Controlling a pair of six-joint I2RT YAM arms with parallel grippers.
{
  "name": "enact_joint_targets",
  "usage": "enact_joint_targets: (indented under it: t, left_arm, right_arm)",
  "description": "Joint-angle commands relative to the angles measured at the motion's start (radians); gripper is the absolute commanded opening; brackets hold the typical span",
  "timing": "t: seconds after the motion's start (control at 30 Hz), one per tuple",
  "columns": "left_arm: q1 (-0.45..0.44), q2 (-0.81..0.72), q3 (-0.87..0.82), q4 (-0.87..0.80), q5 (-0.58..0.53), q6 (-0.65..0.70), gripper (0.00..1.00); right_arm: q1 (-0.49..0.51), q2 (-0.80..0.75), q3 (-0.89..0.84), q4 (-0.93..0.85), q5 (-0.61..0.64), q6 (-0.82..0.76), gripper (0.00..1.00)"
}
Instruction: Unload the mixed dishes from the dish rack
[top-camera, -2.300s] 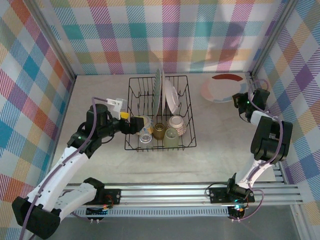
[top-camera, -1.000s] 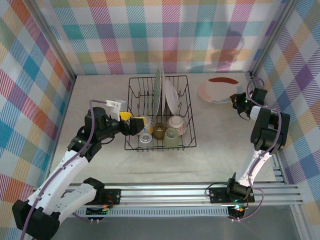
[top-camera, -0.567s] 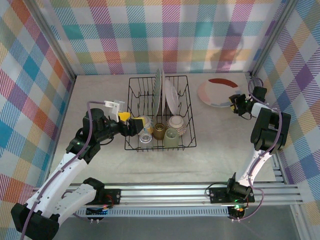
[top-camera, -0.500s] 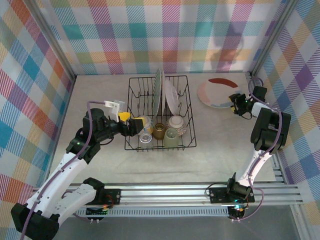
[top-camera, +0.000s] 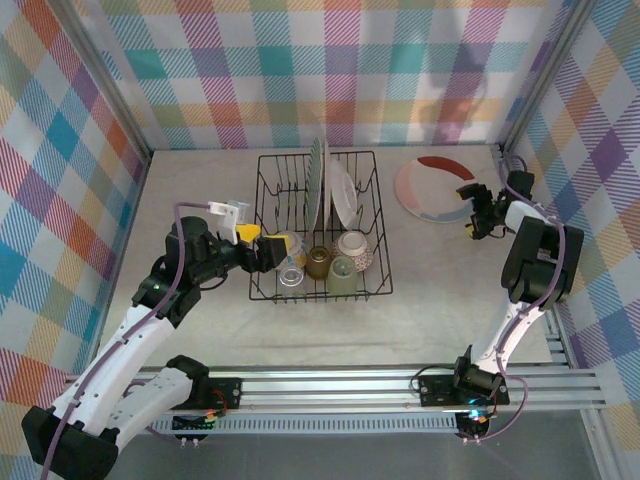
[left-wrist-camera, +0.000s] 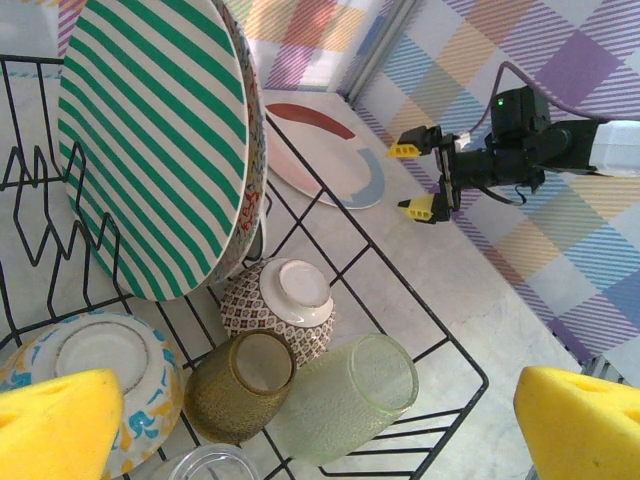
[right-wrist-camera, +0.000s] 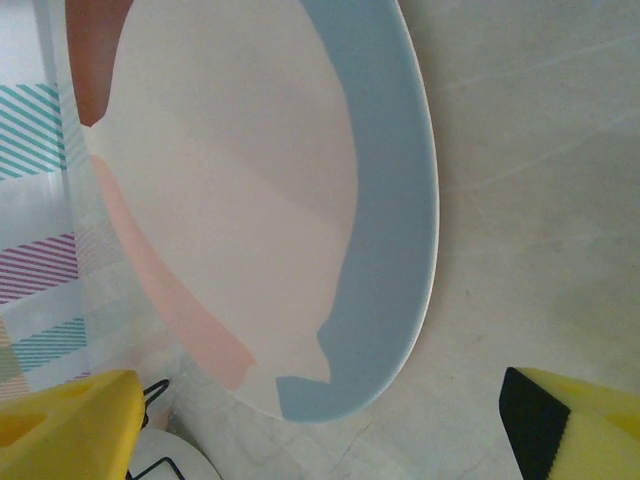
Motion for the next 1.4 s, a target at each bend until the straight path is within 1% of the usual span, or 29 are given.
enact_joint_targets:
  t: [0.0,0.03,0.23,0.4,0.57,0.67,0.73,0.83,0.93,1.17,1.3,1.37]
  left_arm:
    - [0.009,-0.01,-0.008,0.022,-0.006,-0.016,1.0]
    - [0.009,-0.008,-0.008,0.02,-0.008,-0.016,1.0]
    - [0.009,-0.004,0.008,0.005,-0.017,-0.02,1.0]
    - [0.009,0.011,0.047,-0.046,-0.034,-0.034,1.0]
    - [0.009,0.019,0.068,-0.077,-0.051,-0.075,1.0]
    - [0.009,0.036,0.091,-0.089,-0.057,-0.093,1.0]
    - [0.007,0.057,0.11,-0.136,-0.054,-0.101,1.0]
    - [0.002,0.099,0.146,-0.155,-0.053,-0.11,1.0]
    - [-0.028,0.156,0.191,-0.166,-0.068,-0.108,1.0]
    - [-0.148,0.332,0.325,-0.221,-0.199,-0.039,1.0]
    - [-0.187,0.431,0.387,-0.241,-0.252,0.004,0.93]
    - [-0.192,0.483,0.414,-0.246,-0.274,0.025,0.87]
  right_arm:
    - [-0.011,-0.099,-0.011,-0.022,0.035,0.015,0.95]
    - [-0.012,-0.12,-0.017,-0.024,0.044,0.016,0.96]
    - [-0.008,-0.262,-0.059,-0.023,0.086,0.014,0.98]
    - [0.019,-0.411,-0.086,-0.035,0.117,-0.013,1.0]
    - [0.059,-0.582,-0.143,-0.036,0.122,-0.052,0.99]
    - [0.099,-0.669,-0.163,-0.065,0.118,-0.09,0.99]
    - [0.131,-0.722,-0.178,-0.082,0.112,-0.113,0.99]
    - [0.167,-0.804,-0.206,-0.107,0.09,-0.131,0.99]
    - [0.198,-0.883,-0.24,-0.12,0.051,-0.139,0.99]
    - [0.227,-1.005,-0.297,-0.186,-0.07,-0.174,0.99]
    - [0.227,-1.058,-0.317,-0.228,-0.11,-0.199,0.99]
    - [0.228,-1.082,-0.324,-0.248,-0.125,-0.213,0.99]
